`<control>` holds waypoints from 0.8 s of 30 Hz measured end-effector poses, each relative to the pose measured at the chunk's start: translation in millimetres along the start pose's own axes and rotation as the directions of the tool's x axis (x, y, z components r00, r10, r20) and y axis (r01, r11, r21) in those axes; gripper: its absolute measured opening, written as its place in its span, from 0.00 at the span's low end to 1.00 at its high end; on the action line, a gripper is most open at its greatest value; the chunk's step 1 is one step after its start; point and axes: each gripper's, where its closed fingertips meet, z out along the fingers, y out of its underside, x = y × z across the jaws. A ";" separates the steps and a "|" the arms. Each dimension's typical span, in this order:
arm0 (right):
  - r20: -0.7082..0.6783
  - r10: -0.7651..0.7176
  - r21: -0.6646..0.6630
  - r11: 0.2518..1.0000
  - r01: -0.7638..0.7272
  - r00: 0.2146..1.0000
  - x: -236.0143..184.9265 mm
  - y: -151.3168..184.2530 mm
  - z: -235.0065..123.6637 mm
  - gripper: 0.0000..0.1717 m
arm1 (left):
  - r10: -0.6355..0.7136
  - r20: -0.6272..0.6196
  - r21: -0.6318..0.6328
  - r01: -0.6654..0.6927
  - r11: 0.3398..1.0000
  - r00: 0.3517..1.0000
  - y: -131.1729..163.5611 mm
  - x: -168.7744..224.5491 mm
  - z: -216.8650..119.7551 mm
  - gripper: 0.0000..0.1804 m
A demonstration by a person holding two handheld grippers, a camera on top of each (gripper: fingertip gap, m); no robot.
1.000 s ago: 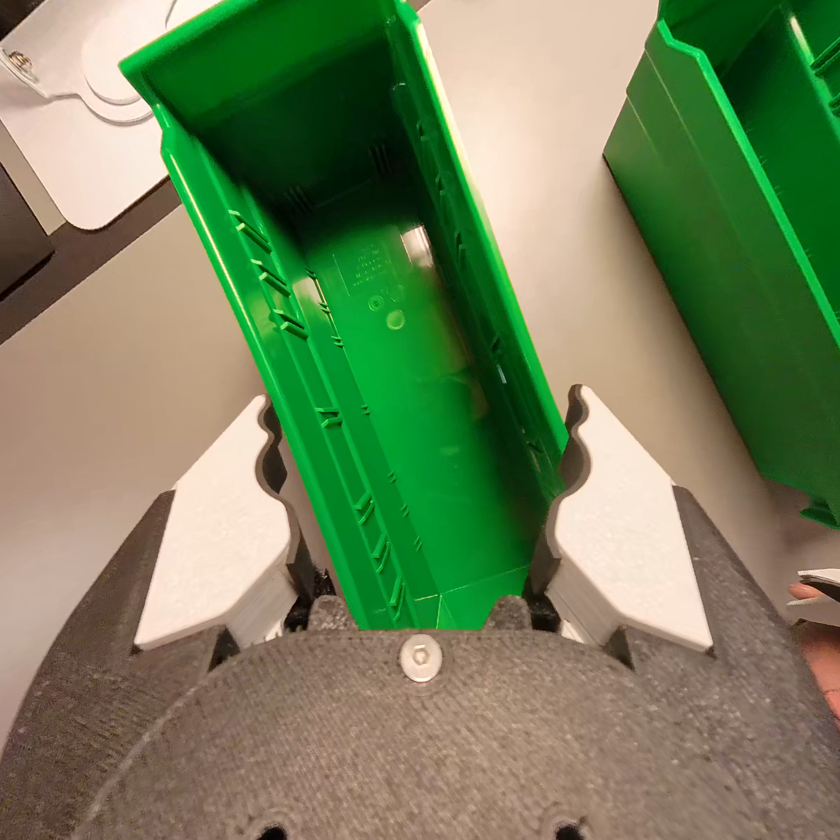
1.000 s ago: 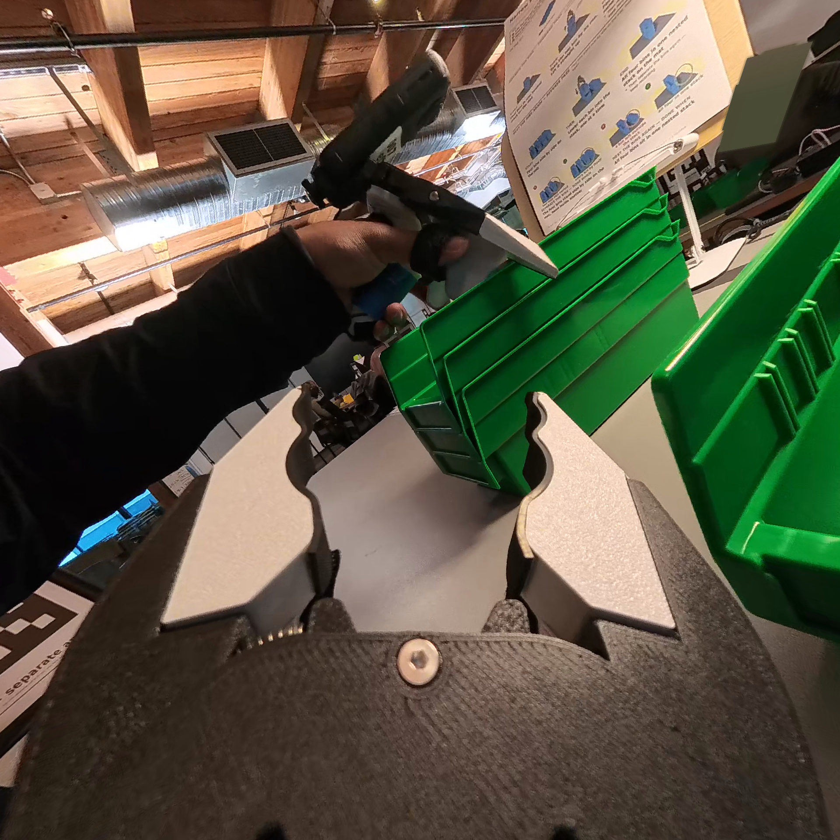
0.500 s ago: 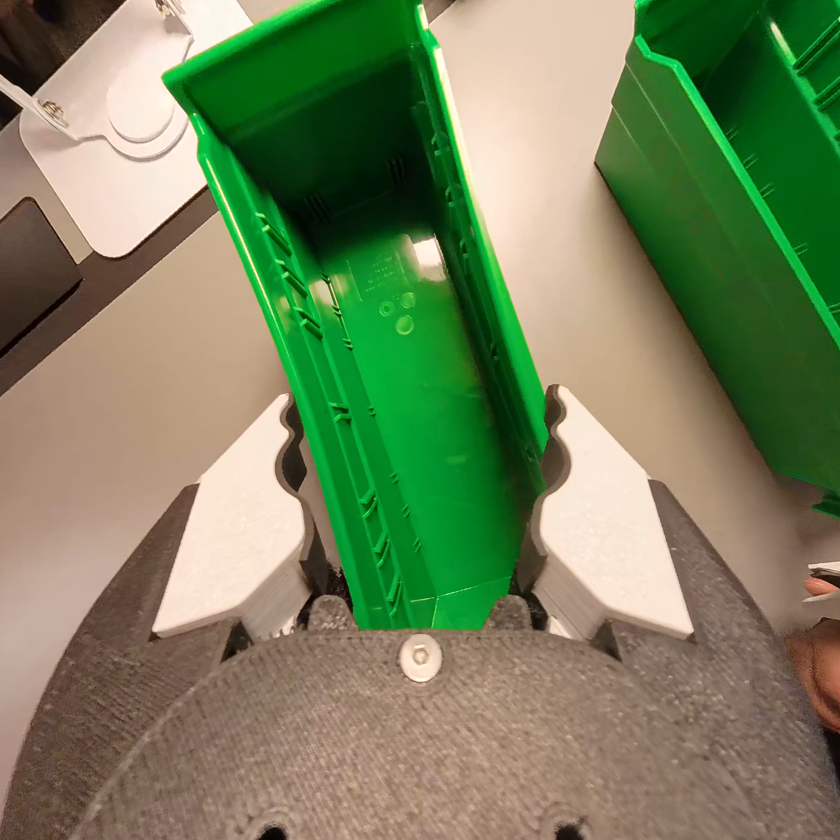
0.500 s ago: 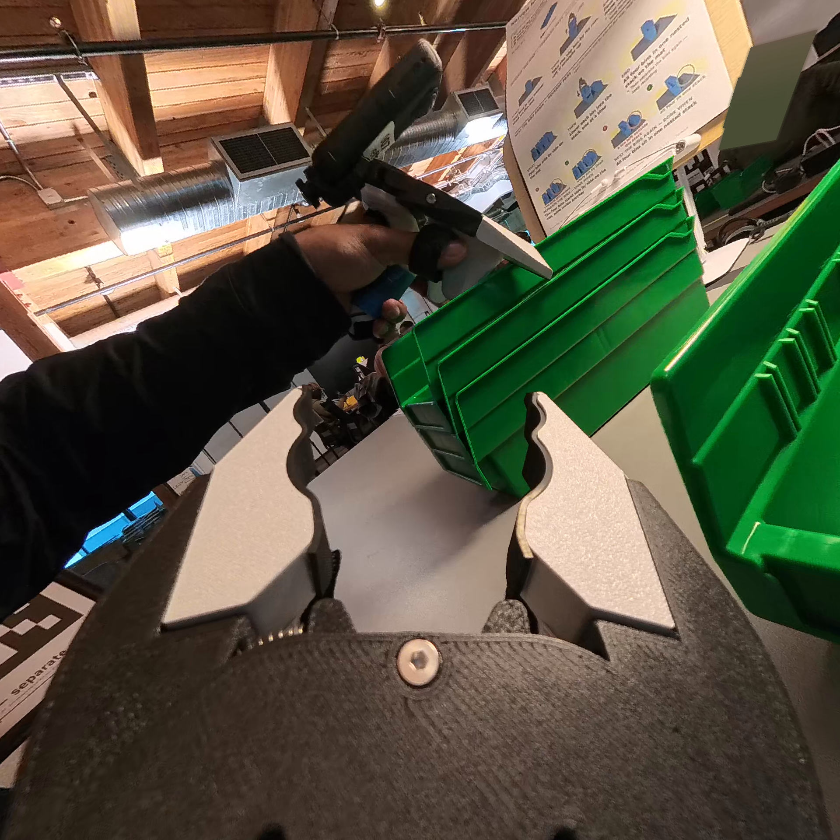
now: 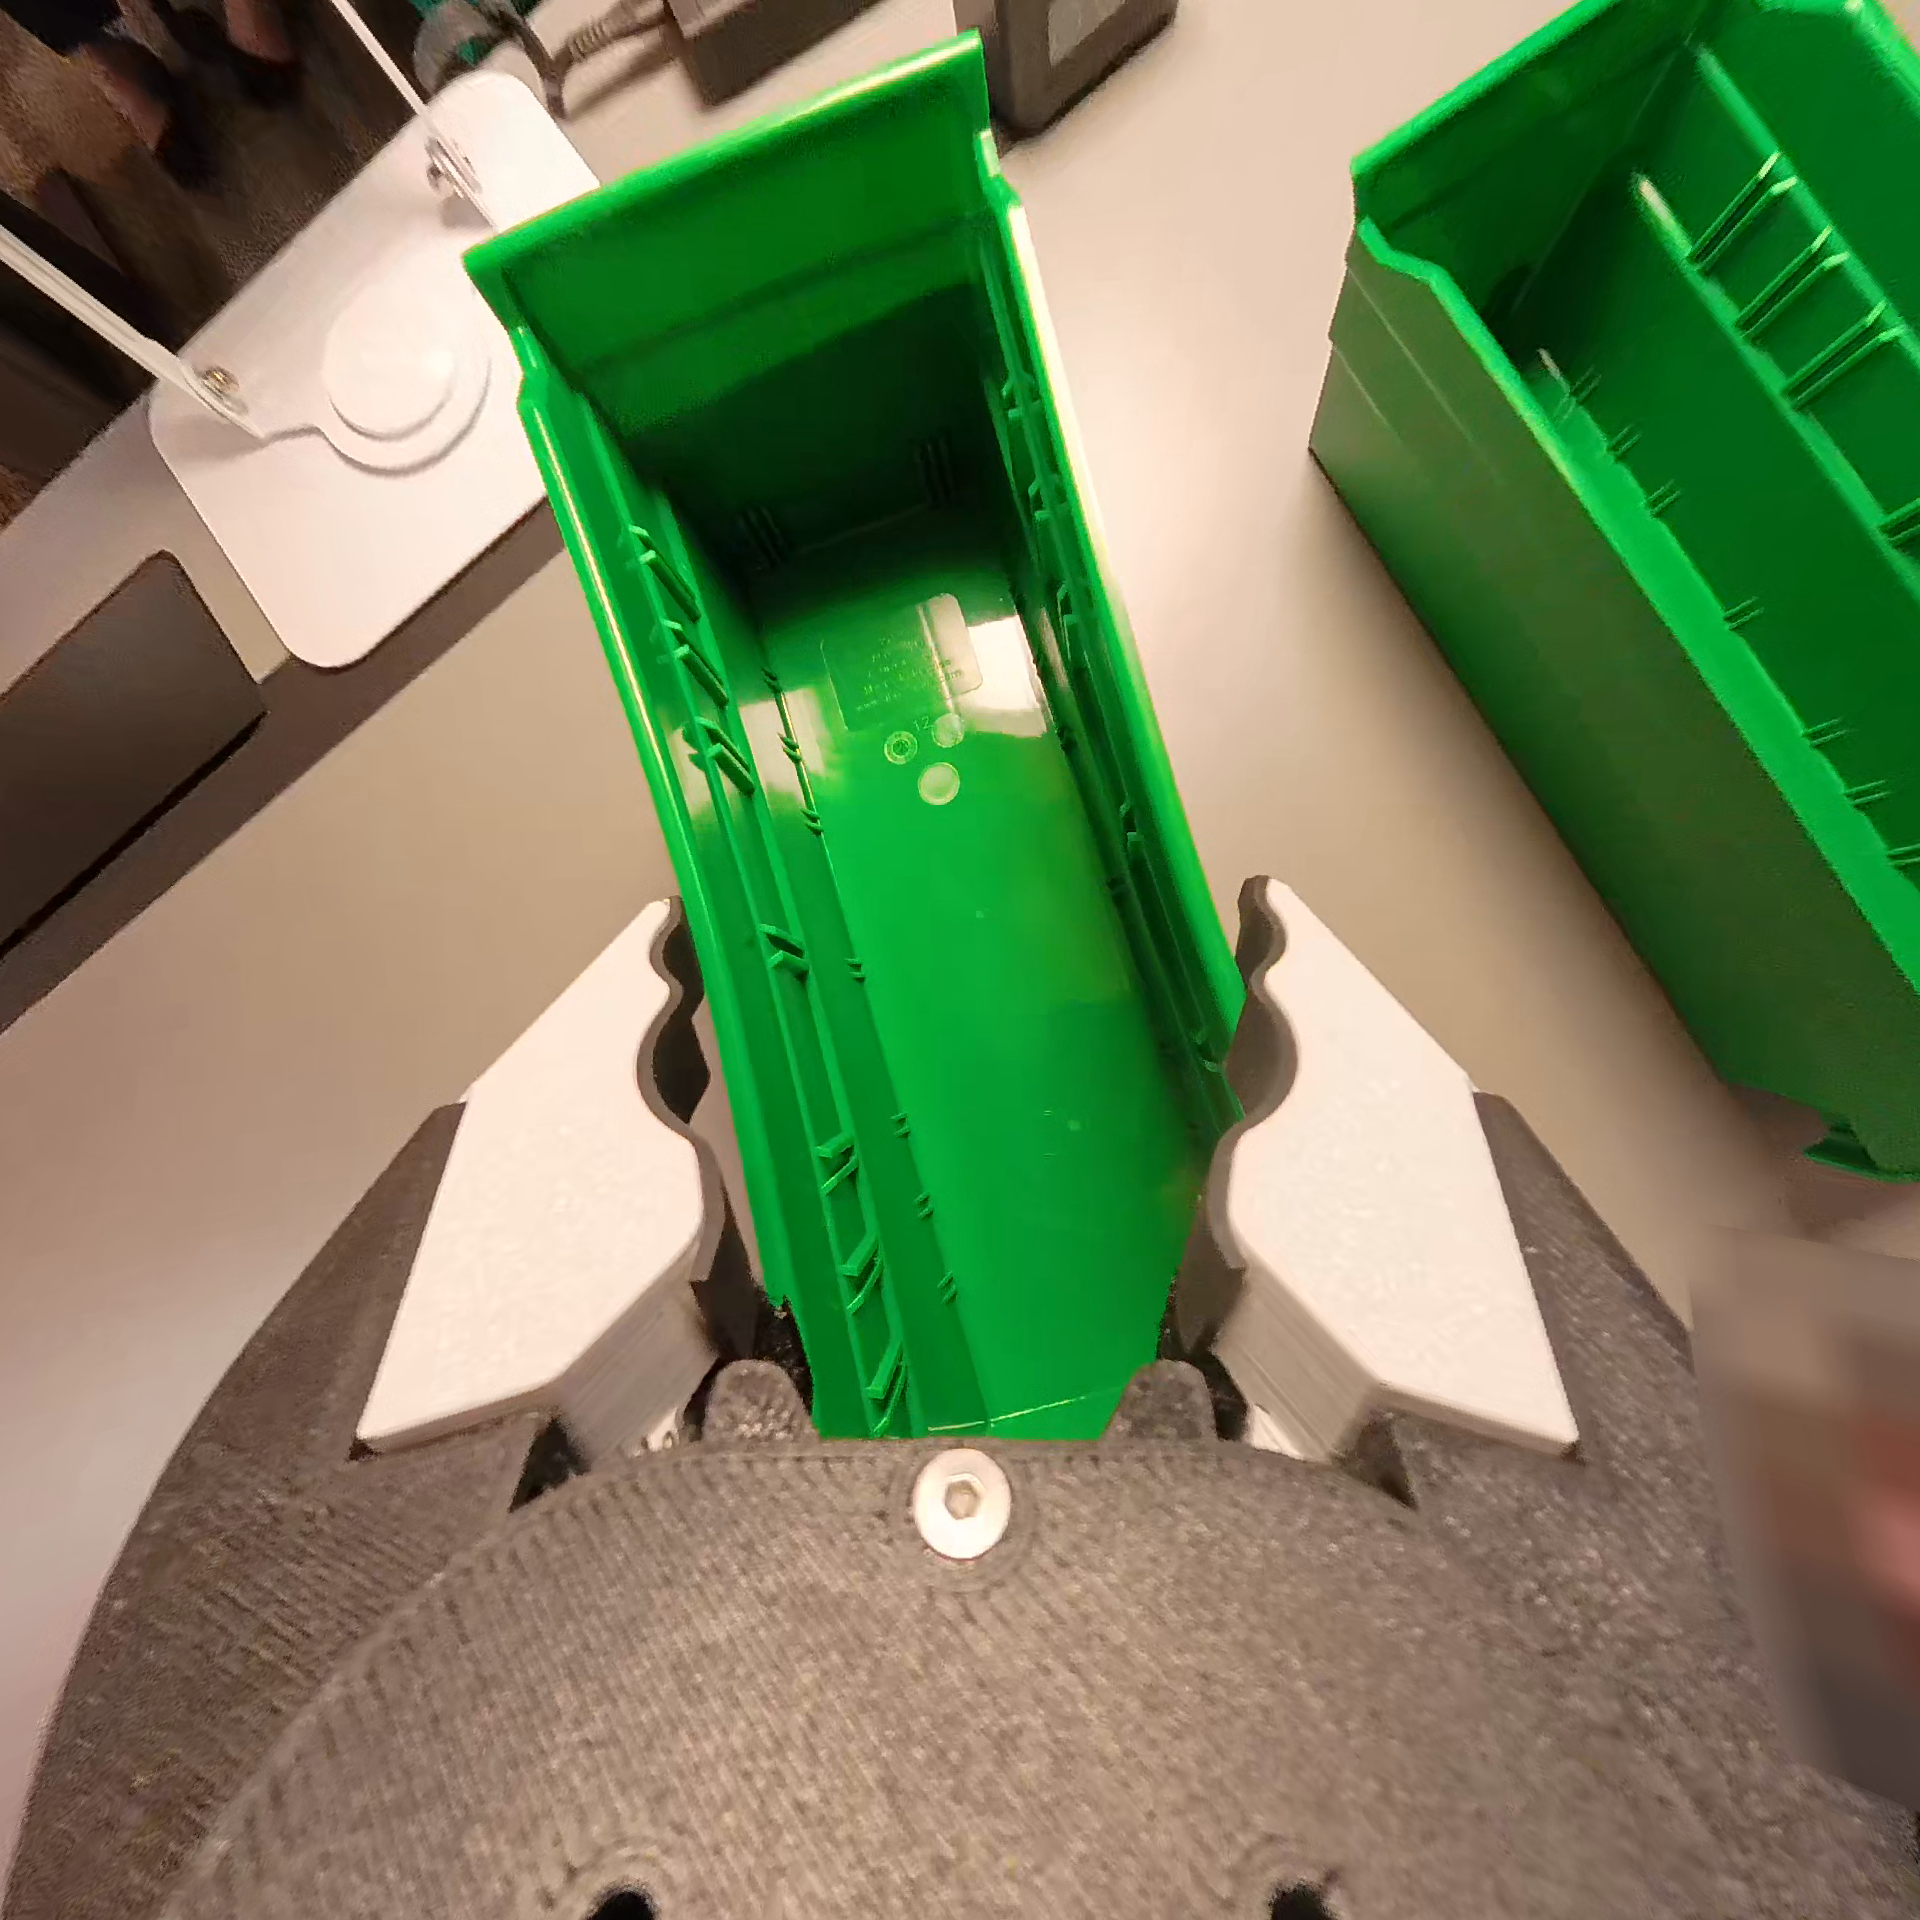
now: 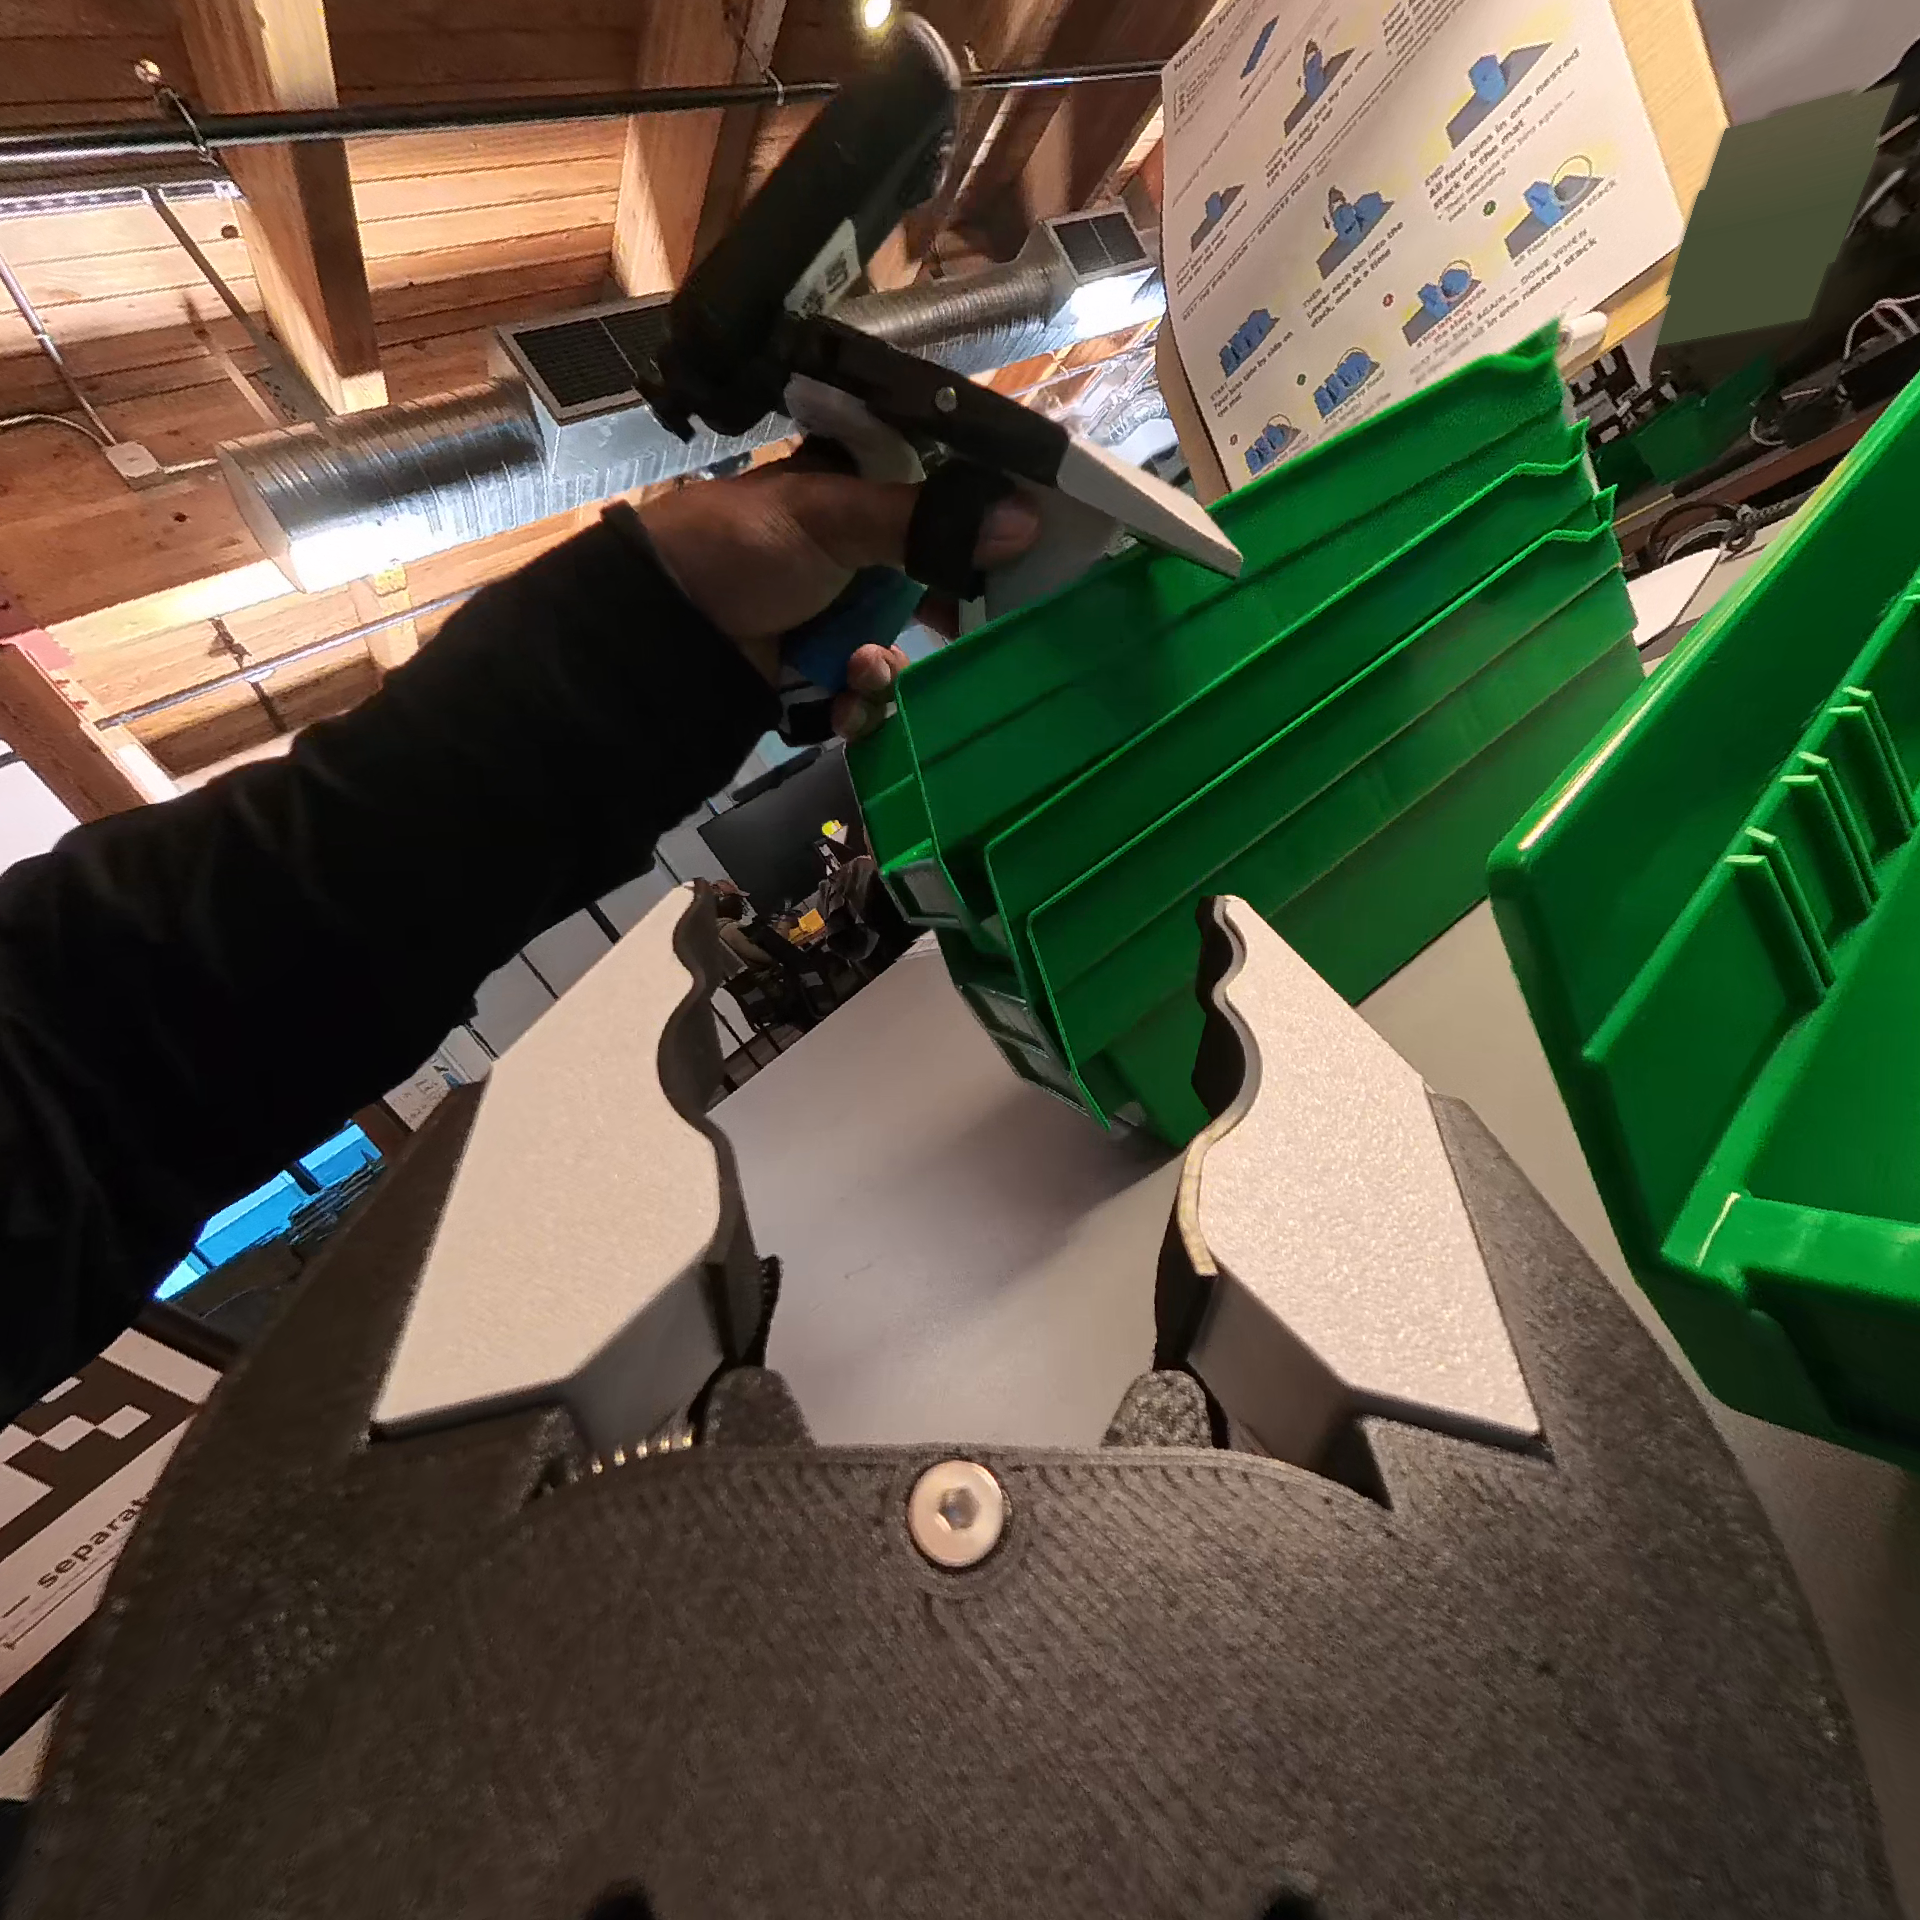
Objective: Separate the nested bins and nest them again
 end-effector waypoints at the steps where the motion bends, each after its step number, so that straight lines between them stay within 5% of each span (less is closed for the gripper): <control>1: 0.002 0.002 0.001 1.000 -0.002 1.000 -0.3 0.1 0.1 0.54 | 0.003 0.005 0.012 -0.003 1.000 1.000 -3.3 -1.5 -3.8 0.57; 8: 0.002 0.000 0.001 1.000 0.000 1.000 -0.5 0.3 0.0 0.54 | -0.031 -0.006 0.124 0.031 0.992 1.000 -31.7 -16.3 -52.2 0.57; 13: 0.005 0.000 0.003 1.000 -0.001 1.000 -1.1 -0.1 -0.6 0.54 | -0.108 0.017 0.200 0.102 0.974 0.994 -30.4 -64.9 -95.5 0.58; 18: -0.001 -0.006 -0.002 1.000 0.006 1.000 -0.8 1.0 0.3 0.54 | -0.199 0.094 0.195 0.178 0.964 0.975 21.7 -142.7 -107.9 0.58; 24: -0.013 -0.017 -0.010 1.000 0.017 1.000 0.0 2.4 1.3 0.54 | -0.306 0.141 0.122 0.291 0.949 0.941 129.9 -229.2 -83.5 0.59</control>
